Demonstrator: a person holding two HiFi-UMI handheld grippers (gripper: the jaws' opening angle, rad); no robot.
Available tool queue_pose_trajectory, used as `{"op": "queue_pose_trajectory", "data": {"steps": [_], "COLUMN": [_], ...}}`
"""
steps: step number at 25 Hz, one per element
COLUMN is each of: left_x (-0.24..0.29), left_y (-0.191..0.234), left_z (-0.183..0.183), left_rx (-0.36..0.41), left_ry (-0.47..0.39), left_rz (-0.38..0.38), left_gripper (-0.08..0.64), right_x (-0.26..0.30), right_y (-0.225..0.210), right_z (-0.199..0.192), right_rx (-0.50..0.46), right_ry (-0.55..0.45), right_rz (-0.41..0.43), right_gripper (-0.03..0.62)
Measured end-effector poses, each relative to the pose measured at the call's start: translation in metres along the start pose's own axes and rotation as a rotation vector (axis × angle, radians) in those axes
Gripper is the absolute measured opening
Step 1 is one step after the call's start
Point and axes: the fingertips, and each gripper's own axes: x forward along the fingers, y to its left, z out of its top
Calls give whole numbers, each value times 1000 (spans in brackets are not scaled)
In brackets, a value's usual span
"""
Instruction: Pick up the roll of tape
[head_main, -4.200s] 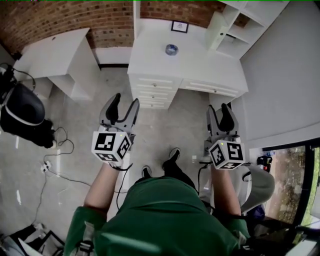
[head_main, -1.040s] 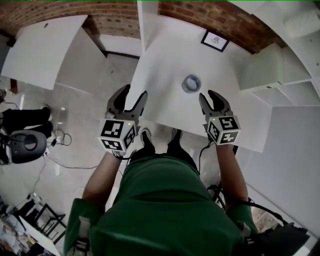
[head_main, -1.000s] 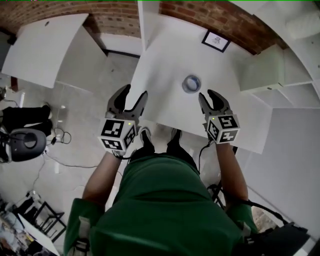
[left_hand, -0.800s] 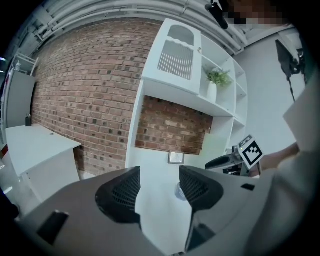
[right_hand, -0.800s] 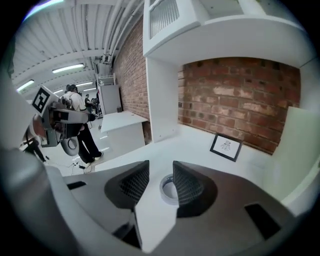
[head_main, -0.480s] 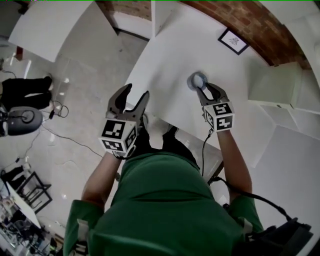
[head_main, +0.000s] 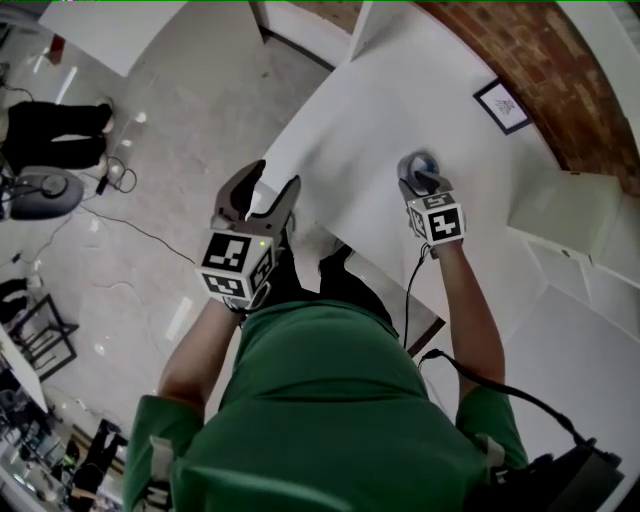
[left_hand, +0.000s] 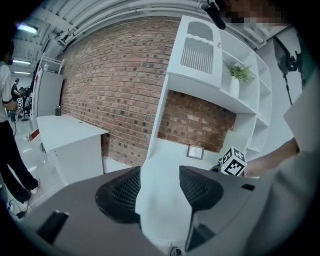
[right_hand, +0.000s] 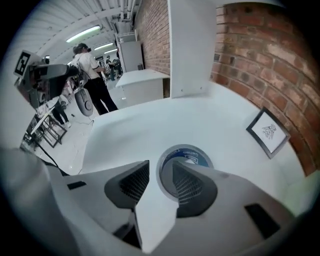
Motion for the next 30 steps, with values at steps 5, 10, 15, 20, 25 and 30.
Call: {"op": "queue_pose_trajectory", "data": {"steps": [5, 10, 15, 20, 25, 30], "left_x": [-9, -16, -21, -22, -24, -20], "left_y": [19, 38, 44, 41, 39, 26], "left_z": [-9, -6, 9, 25, 30, 40], "left_rx": [-34, -50, -38, -15, -8, 14], "left_ry": [-1, -11, -33, -49, -39, -46], "left_rz": [36, 64, 55, 29, 1, -35], "left_gripper": [255, 255, 253, 253, 253, 253], "right_x": [23, 36, 35, 29, 15, -8], "right_y": [-1, -3, 4, 11, 15, 16], "right_z": [-10, -15, -20, -6, 9, 29], "right_rx": [-69, -116, -125, -56, 104, 264], "right_ry": [112, 208, 284, 203, 79, -79], "right_rz": [-11, -34, -19, 2, 44, 96], "right_gripper": [157, 138, 107, 68, 69, 67]}}
